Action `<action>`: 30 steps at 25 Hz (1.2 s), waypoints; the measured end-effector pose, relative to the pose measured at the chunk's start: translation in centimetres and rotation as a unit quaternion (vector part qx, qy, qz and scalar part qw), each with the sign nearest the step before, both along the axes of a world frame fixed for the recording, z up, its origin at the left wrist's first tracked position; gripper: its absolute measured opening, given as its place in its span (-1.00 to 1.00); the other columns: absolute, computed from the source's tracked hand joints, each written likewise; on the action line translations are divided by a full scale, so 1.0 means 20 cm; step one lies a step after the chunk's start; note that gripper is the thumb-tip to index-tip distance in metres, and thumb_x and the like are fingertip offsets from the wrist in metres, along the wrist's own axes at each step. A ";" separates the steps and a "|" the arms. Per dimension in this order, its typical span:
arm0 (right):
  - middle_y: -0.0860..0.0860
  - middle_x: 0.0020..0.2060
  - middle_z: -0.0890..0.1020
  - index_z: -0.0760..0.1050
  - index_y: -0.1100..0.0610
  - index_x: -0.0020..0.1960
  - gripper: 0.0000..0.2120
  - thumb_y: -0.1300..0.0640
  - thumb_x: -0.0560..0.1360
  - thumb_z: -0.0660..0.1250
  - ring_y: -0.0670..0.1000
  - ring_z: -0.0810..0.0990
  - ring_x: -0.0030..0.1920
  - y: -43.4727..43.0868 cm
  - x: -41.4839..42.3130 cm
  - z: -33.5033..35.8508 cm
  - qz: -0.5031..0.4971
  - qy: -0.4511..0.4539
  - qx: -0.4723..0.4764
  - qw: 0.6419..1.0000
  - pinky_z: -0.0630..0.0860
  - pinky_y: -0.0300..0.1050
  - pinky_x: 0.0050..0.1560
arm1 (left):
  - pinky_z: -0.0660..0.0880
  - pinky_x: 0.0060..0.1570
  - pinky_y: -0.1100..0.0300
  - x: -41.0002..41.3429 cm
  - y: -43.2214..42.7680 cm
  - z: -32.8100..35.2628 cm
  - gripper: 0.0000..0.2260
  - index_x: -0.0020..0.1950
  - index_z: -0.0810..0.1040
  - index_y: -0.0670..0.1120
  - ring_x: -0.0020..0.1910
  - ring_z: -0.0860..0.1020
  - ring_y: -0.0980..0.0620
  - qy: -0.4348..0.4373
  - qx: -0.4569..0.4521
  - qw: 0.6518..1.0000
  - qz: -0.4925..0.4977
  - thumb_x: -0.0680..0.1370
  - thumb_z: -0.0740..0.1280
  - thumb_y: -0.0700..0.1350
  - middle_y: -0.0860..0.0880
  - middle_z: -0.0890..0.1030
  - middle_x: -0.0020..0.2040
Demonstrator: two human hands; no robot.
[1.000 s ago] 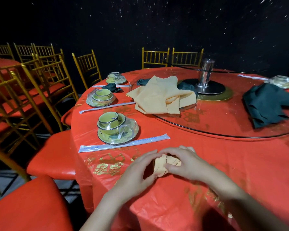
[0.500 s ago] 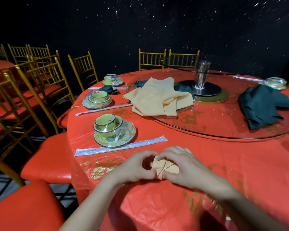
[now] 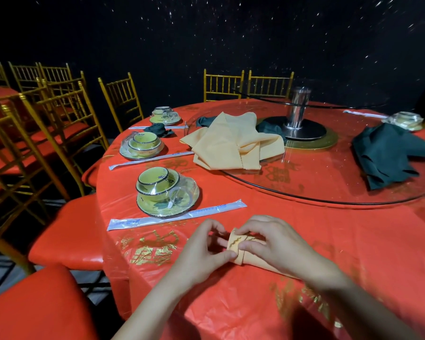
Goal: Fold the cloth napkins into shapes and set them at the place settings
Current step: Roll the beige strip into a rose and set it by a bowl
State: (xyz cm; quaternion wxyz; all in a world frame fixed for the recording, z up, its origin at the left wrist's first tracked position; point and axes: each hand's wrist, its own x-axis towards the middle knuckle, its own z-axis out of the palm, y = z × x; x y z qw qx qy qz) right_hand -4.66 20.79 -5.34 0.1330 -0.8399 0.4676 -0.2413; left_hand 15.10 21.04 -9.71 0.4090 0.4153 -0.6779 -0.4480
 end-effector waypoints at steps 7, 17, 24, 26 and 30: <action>-0.13 -0.29 0.65 0.55 -0.08 -0.05 -0.79 -0.11 0.48 0.18 0.02 0.61 -0.24 0.01 -0.01 -0.04 -0.102 -0.059 -0.050 0.992 0.52 -0.03 -0.22 | 0.38 -0.19 0.46 -0.07 0.05 0.05 -0.69 -0.02 0.54 0.16 -0.15 0.48 0.30 -0.119 -0.114 0.984 0.062 0.36 0.52 -0.15 0.12 0.54 -0.09; -0.35 -0.11 0.61 0.59 -0.18 -0.12 -0.90 0.02 0.49 0.37 -0.24 0.59 -0.07 0.04 -0.03 -0.01 -0.057 -0.126 0.047 0.989 0.50 -0.14 -0.01 | 0.42 -0.19 0.36 -0.08 0.03 0.09 -0.78 -0.04 0.70 -0.07 -0.19 0.54 0.15 -0.181 -0.219 0.956 0.075 0.41 0.35 -0.03 0.03 0.65 -0.22; -0.16 0.02 0.59 0.52 -0.07 0.04 -0.81 -0.08 0.46 0.32 -0.04 0.53 0.05 0.05 0.05 0.12 -0.073 0.124 -0.022 0.989 0.40 -0.11 -0.03 | 0.42 -0.26 0.18 -0.10 0.02 0.12 -0.81 -0.16 0.63 -0.07 -0.29 0.54 0.09 -0.225 -0.249 0.936 0.107 0.47 0.27 -0.02 0.03 0.63 -0.28; -0.11 0.09 0.56 0.47 -0.03 0.13 -0.77 -0.05 0.51 0.23 0.04 0.52 0.10 0.04 0.07 0.13 -0.077 0.179 -0.039 0.980 0.39 -0.07 -0.01 | 0.44 -0.23 0.18 -0.11 0.02 0.11 -0.82 -0.14 0.62 -0.06 -0.26 0.57 0.05 -0.227 -0.253 0.932 0.125 0.47 0.26 -0.03 0.03 0.64 -0.24; 0.00 -0.30 0.55 0.50 0.11 -0.18 -0.79 0.09 0.40 0.10 0.10 0.58 -0.34 0.05 0.11 0.08 -0.094 0.205 -0.127 0.966 0.39 -0.13 -0.45 | 0.41 -0.27 0.21 -0.13 0.04 0.09 -0.74 -0.13 0.59 -0.05 -0.27 0.54 0.06 -0.211 -0.258 0.931 0.150 0.49 0.17 0.04 0.04 0.60 -0.25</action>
